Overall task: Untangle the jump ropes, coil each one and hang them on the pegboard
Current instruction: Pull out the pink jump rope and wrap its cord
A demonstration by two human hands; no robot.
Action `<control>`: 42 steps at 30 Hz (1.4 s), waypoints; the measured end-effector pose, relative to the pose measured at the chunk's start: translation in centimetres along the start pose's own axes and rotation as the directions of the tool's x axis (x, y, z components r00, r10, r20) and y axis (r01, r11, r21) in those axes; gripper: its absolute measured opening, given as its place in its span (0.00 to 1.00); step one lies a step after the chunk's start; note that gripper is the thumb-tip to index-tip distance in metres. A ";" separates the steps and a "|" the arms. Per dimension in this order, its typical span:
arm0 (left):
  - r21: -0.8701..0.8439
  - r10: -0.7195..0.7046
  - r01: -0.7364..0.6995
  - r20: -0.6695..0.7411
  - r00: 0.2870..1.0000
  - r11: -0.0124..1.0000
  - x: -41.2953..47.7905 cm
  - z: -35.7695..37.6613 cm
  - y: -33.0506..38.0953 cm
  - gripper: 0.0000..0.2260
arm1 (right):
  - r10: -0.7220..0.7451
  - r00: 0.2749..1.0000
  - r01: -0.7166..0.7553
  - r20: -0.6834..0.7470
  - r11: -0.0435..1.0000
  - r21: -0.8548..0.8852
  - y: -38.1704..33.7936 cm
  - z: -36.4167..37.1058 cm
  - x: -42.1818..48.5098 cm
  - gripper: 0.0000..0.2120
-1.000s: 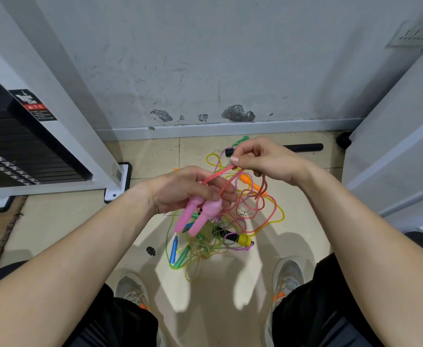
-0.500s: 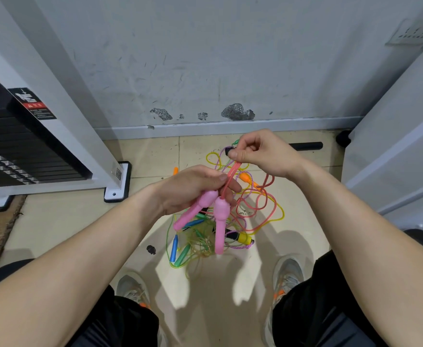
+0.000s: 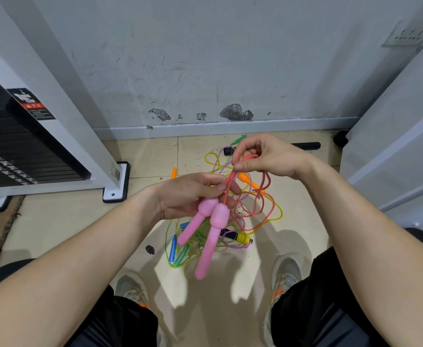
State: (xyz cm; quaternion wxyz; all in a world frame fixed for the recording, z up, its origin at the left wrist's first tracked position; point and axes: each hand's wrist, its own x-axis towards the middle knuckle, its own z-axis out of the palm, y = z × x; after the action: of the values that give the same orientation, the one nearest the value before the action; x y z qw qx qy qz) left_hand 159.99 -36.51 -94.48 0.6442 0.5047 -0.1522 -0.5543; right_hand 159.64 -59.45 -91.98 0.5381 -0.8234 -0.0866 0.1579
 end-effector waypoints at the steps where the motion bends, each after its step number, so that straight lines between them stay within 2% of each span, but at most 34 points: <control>1: 0.011 0.000 -0.001 0.004 1.000 1.000 0.0 0.0 -0.1 0.10 | -0.002 1.000 0.002 -0.013 1.000 -0.010 0.1 0.0 0.0 0.05; 4: 0.087 0.014 -0.010 -0.050 0.999 0.996 0.2 -0.1 0.1 0.10 | -0.001 0.997 -0.005 -0.083 0.998 -0.070 0.4 0.4 0.3 0.05; 8: 0.073 0.014 -0.001 -0.178 0.984 0.997 0.6 0.3 0.0 0.17 | -0.001 0.989 -0.013 -0.145 0.996 -0.092 0.8 1.3 0.5 0.08; 12: 0.043 0.116 -0.109 -0.217 0.969 0.993 0.8 0.2 -0.4 0.11 | -0.032 0.976 0.014 -0.217 0.996 -0.084 1.1 2.1 0.8 0.09; 14: 0.016 0.175 -0.175 -0.216 0.961 0.984 0.6 -0.2 0.0 0.10 | -0.010 0.973 0.002 -0.232 0.999 -0.033 1.2 2.9 0.9 0.09; 16: 0.000 0.231 -0.237 -0.239 0.943 0.971 0.4 -0.1 0.6 0.09 | 0.012 0.977 0.010 -0.213 0.995 0.102 1.3 4.0 1.0 0.11; 18: -0.042 0.271 -0.298 -0.315 0.910 0.954 0.3 0.0 1.0 0.10 | 0.043 0.980 0.000 -0.193 0.977 0.215 1.6 5.2 1.0 0.13; 20: -0.080 0.297 -0.354 -0.392 0.871 0.932 0.4 -0.4 1.1 0.09 | 0.097 0.981 -0.056 -0.166 0.970 0.236 1.8 6.1 1.1 0.13; 22: -0.059 0.283 -0.355 -0.490 0.825 0.933 0.4 -0.9 0.9 0.08 | 0.145 0.976 -0.114 -0.159 0.975 0.188 2.2 6.8 1.2 0.12; 24: -0.007 0.263 -0.329 -0.583 0.768 0.944 0.3 -1.2 0.8 0.07 | 0.159 0.966 -0.153 -0.206 0.987 0.042 2.2 7.3 1.1 0.08; 26: 0.030 0.263 -0.320 -0.645 0.718 0.947 0.2 -1.3 0.9 0.07 | 0.093 0.958 -0.134 -0.271 0.982 -0.137 1.6 7.7 1.0 0.06; 28: 0.042 0.269 -0.332 -0.683 0.679 0.942 -0.1 -1.2 1.1 0.07 | -0.009 0.958 -0.069 -0.285 0.963 -0.260 0.6 8.3 0.6 0.10; 30: 0.029 0.264 -0.343 -0.700 0.664 0.939 -0.2 -1.1 0.9 0.09 | -0.105 0.966 0.005 -0.235 0.920 -0.391 -0.3 8.8 0.2 0.12; 32: 0.013 0.258 -0.346 -0.692 0.674 0.938 -0.1 -0.9 0.4 0.11 | -0.139 0.974 0.033 -0.180 0.871 -0.491 -0.4 9.4 0.0 0.09; 34: 0.029 0.269 -0.343 -0.684 0.678 0.939 0.2 -0.7 -0.3 0.12 | -0.115 0.981 0.012 -0.155 0.837 -0.547 -0.4 9.7 0.0 0.08; 37: 0.095 0.326 -0.365 -0.687 0.649 0.926 0.8 -0.4 -1.0 0.13 | -0.082 0.985 -0.021 -0.150 0.812 -0.583 -0.5 9.8 -0.1 0.08; 42: 0.166 0.401 -0.411 -0.697 0.594 0.896 1.3 -0.3 -1.0 0.12 | -0.077 0.989 0.004 -0.127 0.869 -0.494 -0.9 9.8 -0.5 0.06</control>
State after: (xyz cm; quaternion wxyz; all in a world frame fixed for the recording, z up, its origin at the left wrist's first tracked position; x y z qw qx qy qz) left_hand 160.05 -37.40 -95.92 0.7635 0.6274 0.0034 -0.1530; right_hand 155.76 -50.85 -94.66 0.3186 -0.9404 -0.1026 0.0598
